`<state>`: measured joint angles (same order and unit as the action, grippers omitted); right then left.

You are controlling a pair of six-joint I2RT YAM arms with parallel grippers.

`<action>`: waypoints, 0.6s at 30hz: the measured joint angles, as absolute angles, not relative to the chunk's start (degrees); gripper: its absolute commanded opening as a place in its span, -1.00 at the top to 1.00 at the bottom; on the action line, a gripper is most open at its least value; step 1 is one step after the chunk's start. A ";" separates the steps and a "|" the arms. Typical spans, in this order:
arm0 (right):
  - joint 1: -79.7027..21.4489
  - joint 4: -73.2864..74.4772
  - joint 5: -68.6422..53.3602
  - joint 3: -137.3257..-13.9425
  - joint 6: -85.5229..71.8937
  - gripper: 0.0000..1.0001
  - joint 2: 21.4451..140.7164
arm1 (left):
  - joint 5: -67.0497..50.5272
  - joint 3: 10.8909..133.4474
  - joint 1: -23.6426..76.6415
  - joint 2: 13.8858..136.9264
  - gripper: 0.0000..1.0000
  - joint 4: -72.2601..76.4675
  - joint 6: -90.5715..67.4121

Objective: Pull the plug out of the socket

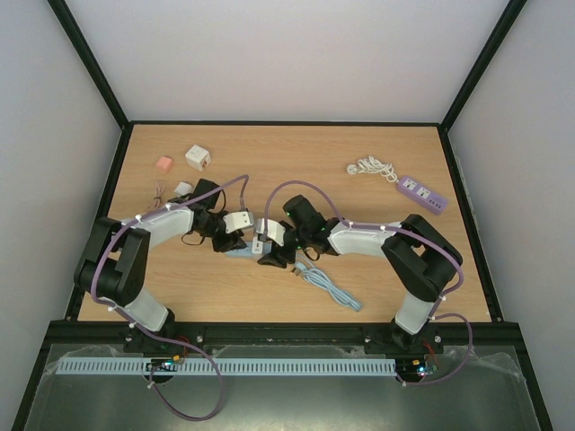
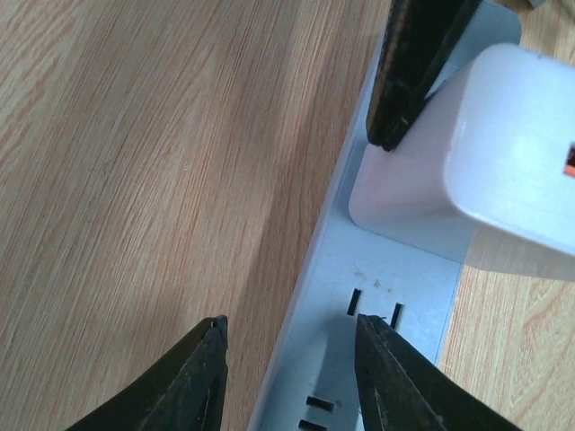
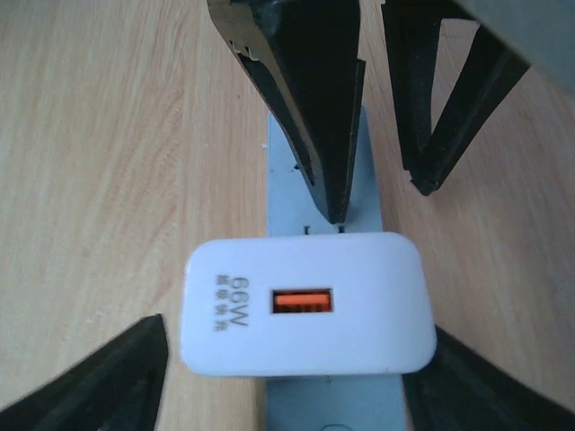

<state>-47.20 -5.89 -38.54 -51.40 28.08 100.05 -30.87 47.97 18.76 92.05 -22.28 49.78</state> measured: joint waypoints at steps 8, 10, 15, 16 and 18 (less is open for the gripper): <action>-47.90 -7.46 -36.12 -51.70 28.34 -0.03 100.60 | -30.20 49.17 19.70 93.23 0.20 -22.24 48.71; -48.16 -7.60 -35.55 -51.83 28.47 0.12 100.60 | -30.06 49.60 19.99 93.65 0.21 -22.22 48.45; -48.42 -7.16 -34.85 -52.16 28.67 0.46 100.62 | -29.80 50.28 20.40 94.41 0.23 -22.24 47.70; -48.45 -7.16 -34.81 -52.16 28.69 0.50 100.62 | -29.80 50.46 20.47 94.59 0.23 -22.39 47.51; -48.47 -7.14 -34.81 -52.16 28.69 0.55 100.60 | -29.80 50.76 20.56 94.85 0.25 -22.70 47.29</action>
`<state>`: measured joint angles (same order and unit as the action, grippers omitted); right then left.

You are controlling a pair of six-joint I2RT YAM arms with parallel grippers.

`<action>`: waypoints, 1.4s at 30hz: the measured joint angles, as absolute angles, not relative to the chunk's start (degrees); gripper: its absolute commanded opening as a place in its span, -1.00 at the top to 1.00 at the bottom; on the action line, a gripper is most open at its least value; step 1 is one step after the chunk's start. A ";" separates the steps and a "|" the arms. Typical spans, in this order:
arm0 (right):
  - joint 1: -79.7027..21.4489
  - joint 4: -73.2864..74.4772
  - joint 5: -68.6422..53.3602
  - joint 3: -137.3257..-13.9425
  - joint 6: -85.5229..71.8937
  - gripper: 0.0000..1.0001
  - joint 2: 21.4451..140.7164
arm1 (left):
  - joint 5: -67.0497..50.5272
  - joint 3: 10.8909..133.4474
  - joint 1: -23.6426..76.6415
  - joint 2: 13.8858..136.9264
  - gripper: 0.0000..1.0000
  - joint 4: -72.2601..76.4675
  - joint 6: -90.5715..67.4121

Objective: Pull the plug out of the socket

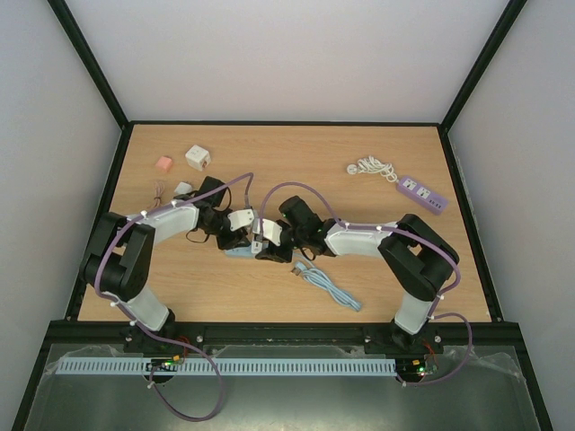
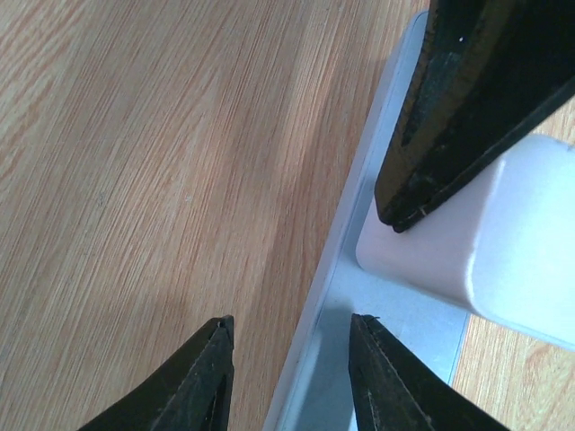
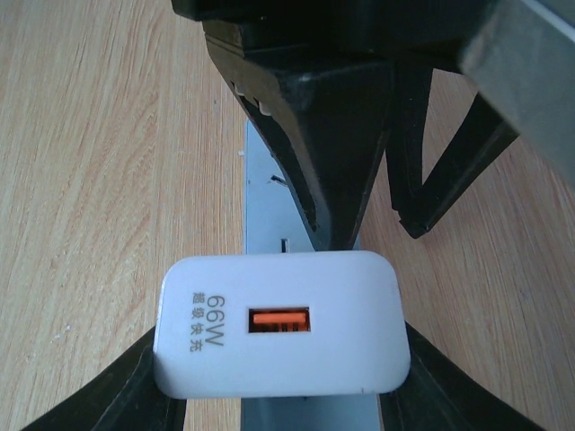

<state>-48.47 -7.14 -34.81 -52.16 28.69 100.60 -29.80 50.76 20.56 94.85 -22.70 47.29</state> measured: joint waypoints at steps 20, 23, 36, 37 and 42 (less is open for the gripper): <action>-48.47 -8.43 -34.46 -51.18 25.85 0.72 99.85 | -29.32 52.21 21.61 96.20 0.29 -24.18 45.74; -48.49 -8.54 -34.30 -51.03 25.43 0.72 99.66 | -29.30 52.42 21.65 96.40 0.29 -24.47 45.71; -49.15 -10.70 -37.47 -50.92 24.82 0.74 92.99 | -28.88 52.47 21.89 96.71 0.31 -24.67 45.39; -49.15 -10.63 -37.50 -50.92 24.84 0.75 92.99 | -28.88 52.53 21.91 96.75 0.31 -24.73 45.39; -49.12 -10.31 -37.69 -50.92 25.32 0.79 92.99 | -28.82 53.06 21.96 96.84 0.19 -25.26 45.21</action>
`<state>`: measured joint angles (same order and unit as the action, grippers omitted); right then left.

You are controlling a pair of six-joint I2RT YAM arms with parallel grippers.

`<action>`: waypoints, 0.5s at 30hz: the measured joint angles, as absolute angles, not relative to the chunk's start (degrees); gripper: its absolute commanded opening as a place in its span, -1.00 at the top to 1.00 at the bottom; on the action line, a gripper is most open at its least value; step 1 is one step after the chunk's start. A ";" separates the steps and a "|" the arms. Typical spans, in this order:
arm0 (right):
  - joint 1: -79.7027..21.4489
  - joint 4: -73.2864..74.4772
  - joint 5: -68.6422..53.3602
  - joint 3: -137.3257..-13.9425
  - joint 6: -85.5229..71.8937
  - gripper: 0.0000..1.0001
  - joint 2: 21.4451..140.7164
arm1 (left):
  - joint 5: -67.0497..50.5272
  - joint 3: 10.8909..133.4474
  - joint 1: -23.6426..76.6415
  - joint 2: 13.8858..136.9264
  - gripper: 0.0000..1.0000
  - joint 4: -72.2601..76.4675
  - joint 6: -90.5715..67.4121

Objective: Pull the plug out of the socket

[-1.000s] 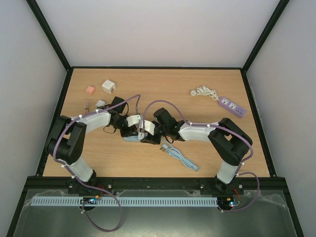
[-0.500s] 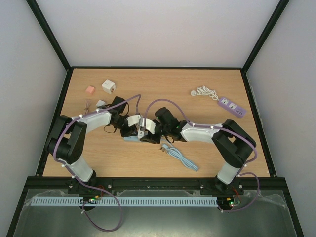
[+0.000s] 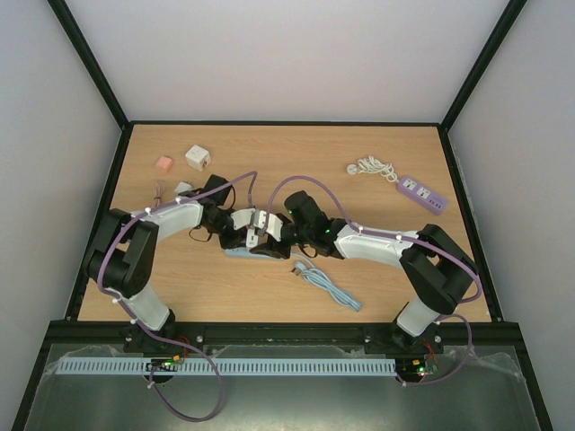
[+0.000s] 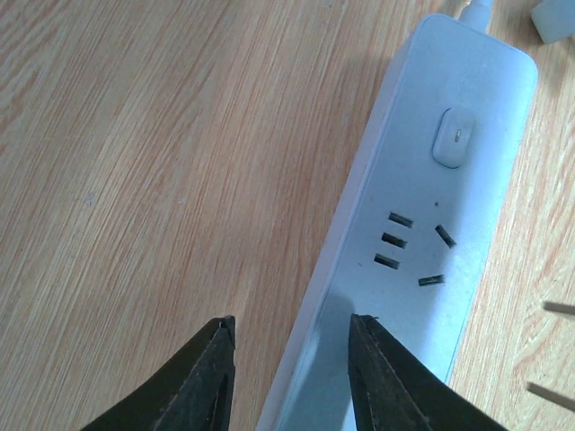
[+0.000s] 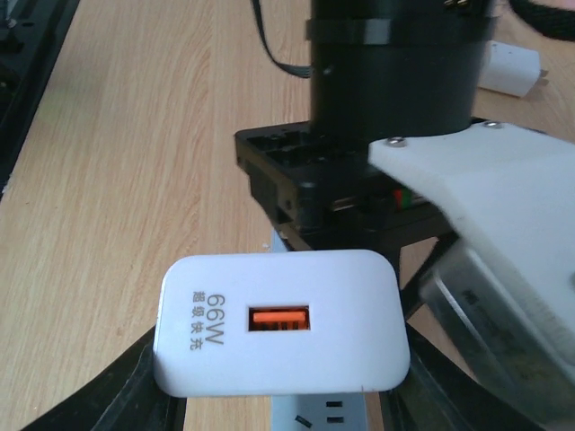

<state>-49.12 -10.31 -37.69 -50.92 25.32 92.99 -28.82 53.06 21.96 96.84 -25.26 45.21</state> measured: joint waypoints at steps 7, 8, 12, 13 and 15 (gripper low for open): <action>-49.17 -6.46 -39.86 -50.94 27.20 0.81 92.99 | -28.01 54.96 22.22 96.88 -0.32 -26.20 43.24; -49.15 -5.65 -40.14 -50.92 27.31 0.81 92.99 | -28.10 55.40 22.17 96.84 -0.40 -26.39 42.94; -48.16 -3.33 -41.80 -50.94 27.09 0.81 92.90 | -30.20 58.57 20.99 95.48 -0.67 -27.55 41.78; -47.55 -2.81 -42.63 -50.94 26.76 0.81 92.75 | -31.09 59.35 20.25 94.61 -0.70 -27.70 41.54; -45.30 -2.00 -44.51 -50.98 25.45 0.80 92.16 | -33.19 60.77 17.82 92.42 -0.74 -27.70 40.71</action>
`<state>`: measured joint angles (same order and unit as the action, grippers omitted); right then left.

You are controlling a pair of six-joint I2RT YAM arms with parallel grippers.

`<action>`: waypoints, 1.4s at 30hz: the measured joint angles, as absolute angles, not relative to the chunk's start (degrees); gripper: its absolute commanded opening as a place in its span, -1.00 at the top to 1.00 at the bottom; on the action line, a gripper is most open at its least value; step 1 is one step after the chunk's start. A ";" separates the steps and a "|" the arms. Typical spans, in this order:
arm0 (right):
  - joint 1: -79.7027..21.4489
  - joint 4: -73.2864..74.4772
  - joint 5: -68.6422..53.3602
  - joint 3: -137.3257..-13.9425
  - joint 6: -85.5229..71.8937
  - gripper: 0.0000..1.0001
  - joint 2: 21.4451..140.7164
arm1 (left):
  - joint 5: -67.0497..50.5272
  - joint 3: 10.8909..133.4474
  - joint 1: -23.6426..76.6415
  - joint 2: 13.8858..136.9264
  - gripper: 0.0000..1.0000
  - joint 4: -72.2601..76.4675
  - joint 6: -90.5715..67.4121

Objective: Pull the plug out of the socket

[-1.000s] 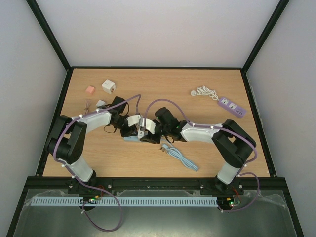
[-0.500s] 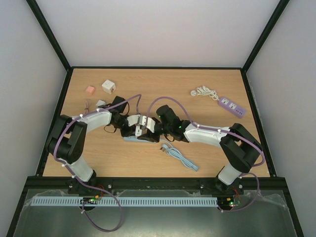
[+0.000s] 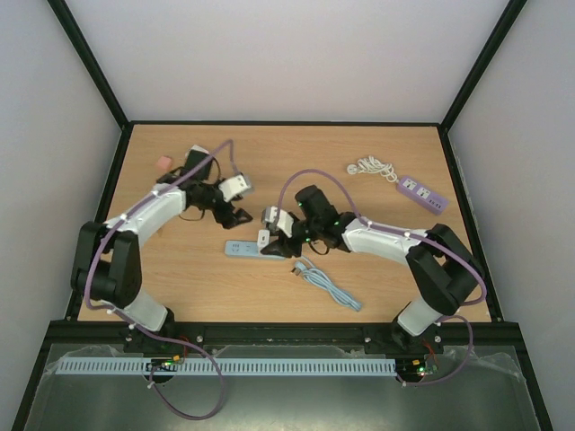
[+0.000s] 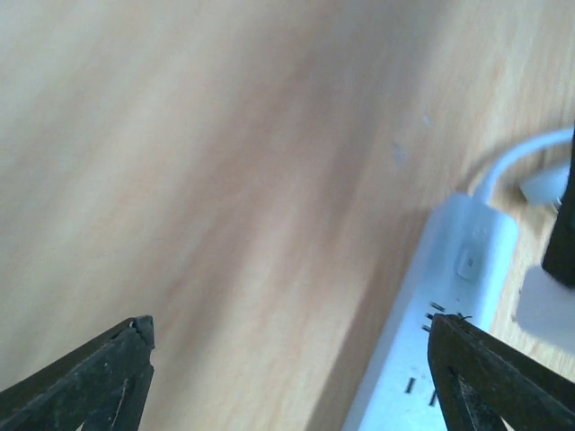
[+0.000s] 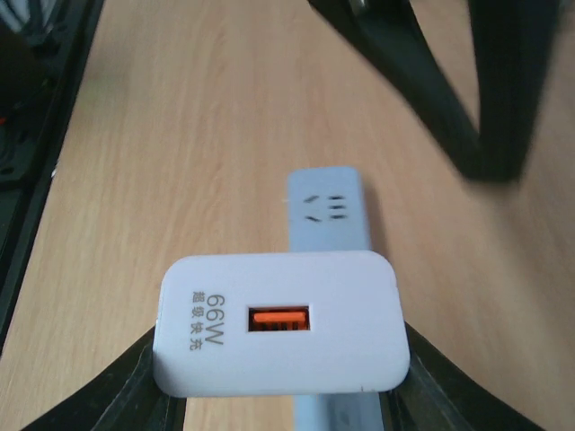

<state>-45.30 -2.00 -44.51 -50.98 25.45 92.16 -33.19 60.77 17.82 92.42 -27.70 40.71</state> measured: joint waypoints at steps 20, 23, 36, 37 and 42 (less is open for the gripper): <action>-32.97 -21.08 -42.06 -51.99 -22.46 0.68 89.41 | -35.27 52.21 22.59 70.85 -0.77 -12.71 26.11; -32.97 -23.83 -43.00 -51.94 -27.40 0.68 90.56 | -31.40 52.21 24.91 72.12 -0.72 -10.92 24.97; -32.97 -32.71 -46.17 -49.91 -38.70 0.67 90.91 | -22.79 51.99 27.75 75.83 -0.25 -3.25 20.99; -32.97 -33.01 -46.30 -49.91 -39.05 0.67 90.91 | -22.59 52.01 27.75 76.03 -0.20 -2.98 20.69; -33.15 -34.04 -46.59 -49.76 -40.03 0.67 91.24 | -22.48 52.05 27.92 76.47 -0.07 -2.07 20.10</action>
<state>-33.15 -34.04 -46.59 -49.76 -40.03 91.24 -22.48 52.05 27.92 76.47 -2.07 20.10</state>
